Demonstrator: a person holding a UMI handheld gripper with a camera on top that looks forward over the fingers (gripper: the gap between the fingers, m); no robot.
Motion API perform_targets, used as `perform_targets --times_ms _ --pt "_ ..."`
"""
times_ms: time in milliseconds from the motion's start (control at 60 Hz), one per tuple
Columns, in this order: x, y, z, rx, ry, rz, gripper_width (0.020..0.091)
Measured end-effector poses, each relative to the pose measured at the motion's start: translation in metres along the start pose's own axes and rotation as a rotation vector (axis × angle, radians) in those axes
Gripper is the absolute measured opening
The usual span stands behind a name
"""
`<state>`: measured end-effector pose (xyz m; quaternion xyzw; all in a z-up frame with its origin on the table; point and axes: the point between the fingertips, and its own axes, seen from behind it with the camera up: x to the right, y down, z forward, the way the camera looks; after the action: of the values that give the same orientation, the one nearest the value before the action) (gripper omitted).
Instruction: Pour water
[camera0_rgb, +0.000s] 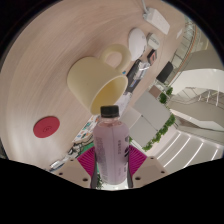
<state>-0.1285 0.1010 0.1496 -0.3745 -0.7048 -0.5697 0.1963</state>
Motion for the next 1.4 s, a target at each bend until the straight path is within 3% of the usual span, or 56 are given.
perform_targets --times_ms 117,200,217,283,350,450,517,550,567,667,783,983,1150,1317,1400 --pt "0.007 -0.001 -0.003 0.016 -0.007 0.184 0.0411" --pt "0.028 0.008 -0.009 0.017 -0.005 0.601 0.041" --pt "0.028 0.007 -0.022 -0.003 0.041 0.723 0.0411" --pt "0.063 0.025 -0.024 0.106 0.016 1.2 0.0419" --pt "0.08 0.043 -0.038 0.204 0.077 1.712 0.0463" --pt "0.071 0.083 -0.064 0.277 0.203 2.195 0.0519" --pt "0.037 0.096 -0.054 0.351 0.173 2.294 0.0525" --pt "0.019 0.097 -0.047 0.347 0.183 2.325 0.0527" --pt "0.013 0.078 -0.05 0.342 0.199 2.344 0.0526" --pt "-0.051 0.064 -0.021 0.292 0.068 2.341 0.0524" --pt "-0.092 0.024 -0.002 0.308 -0.038 2.305 0.0525" --pt "-0.124 -0.007 0.009 0.323 -0.118 2.262 0.0547" --pt "-0.119 -0.007 0.013 0.372 -0.111 2.255 0.0542" --pt "-0.121 -0.007 0.009 0.36 -0.125 2.261 0.0567" --pt "-0.129 -0.011 0.009 0.317 -0.191 2.238 0.0602"
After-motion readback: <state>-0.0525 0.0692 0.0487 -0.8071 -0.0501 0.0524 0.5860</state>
